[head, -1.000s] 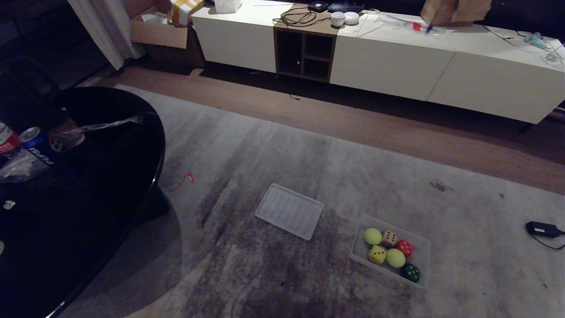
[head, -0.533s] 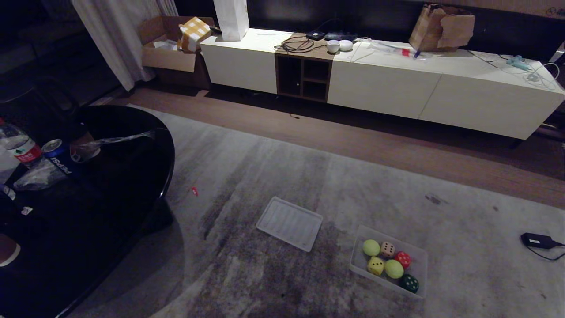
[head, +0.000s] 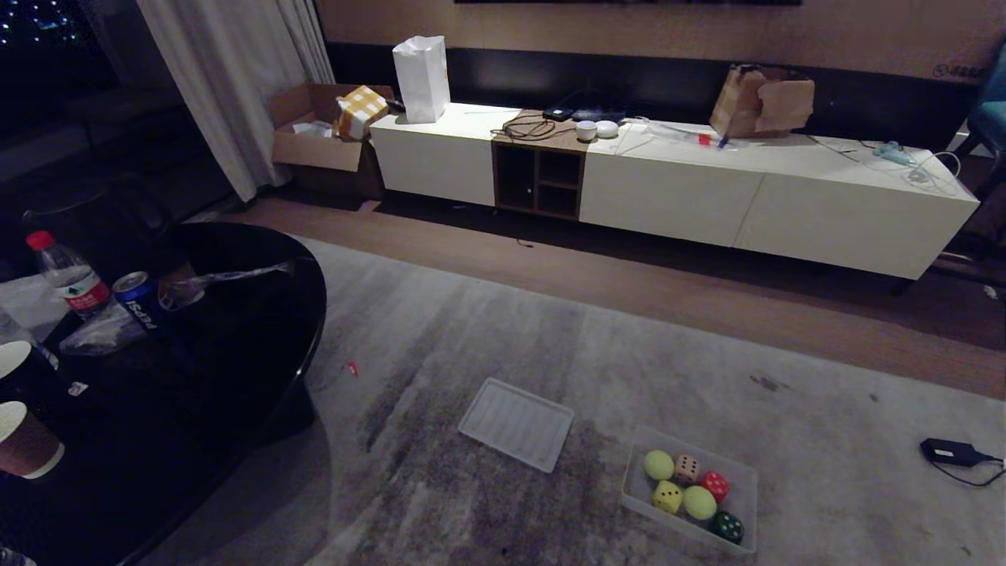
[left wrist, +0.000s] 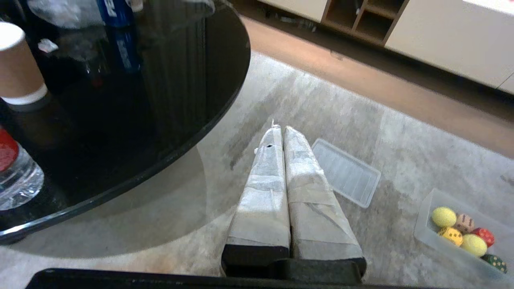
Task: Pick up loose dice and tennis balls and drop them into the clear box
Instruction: Close the lid
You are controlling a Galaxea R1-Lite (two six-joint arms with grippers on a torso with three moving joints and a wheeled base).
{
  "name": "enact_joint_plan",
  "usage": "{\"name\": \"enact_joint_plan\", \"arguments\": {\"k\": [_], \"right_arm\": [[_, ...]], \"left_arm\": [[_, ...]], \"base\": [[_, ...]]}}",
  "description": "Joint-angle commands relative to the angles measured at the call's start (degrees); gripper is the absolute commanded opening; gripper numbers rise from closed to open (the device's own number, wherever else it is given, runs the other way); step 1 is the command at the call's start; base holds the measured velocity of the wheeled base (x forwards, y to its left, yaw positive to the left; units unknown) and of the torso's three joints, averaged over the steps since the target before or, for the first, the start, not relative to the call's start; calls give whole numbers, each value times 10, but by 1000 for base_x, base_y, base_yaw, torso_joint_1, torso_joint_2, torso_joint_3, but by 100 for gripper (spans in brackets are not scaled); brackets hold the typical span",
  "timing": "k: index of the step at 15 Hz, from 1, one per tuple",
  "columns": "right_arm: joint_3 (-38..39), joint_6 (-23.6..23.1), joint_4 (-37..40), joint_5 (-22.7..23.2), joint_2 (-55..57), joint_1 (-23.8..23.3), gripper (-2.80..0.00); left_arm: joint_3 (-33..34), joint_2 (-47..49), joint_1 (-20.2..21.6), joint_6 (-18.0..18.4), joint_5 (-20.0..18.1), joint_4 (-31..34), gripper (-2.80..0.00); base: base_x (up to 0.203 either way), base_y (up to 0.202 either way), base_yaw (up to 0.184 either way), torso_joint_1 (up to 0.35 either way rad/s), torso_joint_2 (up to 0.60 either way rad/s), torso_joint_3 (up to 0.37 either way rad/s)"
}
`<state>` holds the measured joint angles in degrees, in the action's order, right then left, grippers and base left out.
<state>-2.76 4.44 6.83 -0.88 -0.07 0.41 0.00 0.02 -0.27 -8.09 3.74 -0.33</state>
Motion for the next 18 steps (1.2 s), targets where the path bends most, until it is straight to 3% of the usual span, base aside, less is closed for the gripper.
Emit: {"name": "enact_joint_plan", "arguments": {"k": [1, 12, 18], "right_arm": [[-1, 0, 0, 0, 1, 0, -280], [-1, 0, 0, -1, 1, 0, -280], [-1, 0, 0, -1, 1, 0, -280]], "left_arm": [[1, 1, 0, -1, 0, 0, -280], [1, 1, 0, 2, 0, 0, -280], [1, 1, 0, 1, 0, 0, -280]], "base": [[0, 0, 0, 2, 10, 199], [0, 0, 0, 0, 0, 67], [1, -9, 146, 2, 3, 4]]}}
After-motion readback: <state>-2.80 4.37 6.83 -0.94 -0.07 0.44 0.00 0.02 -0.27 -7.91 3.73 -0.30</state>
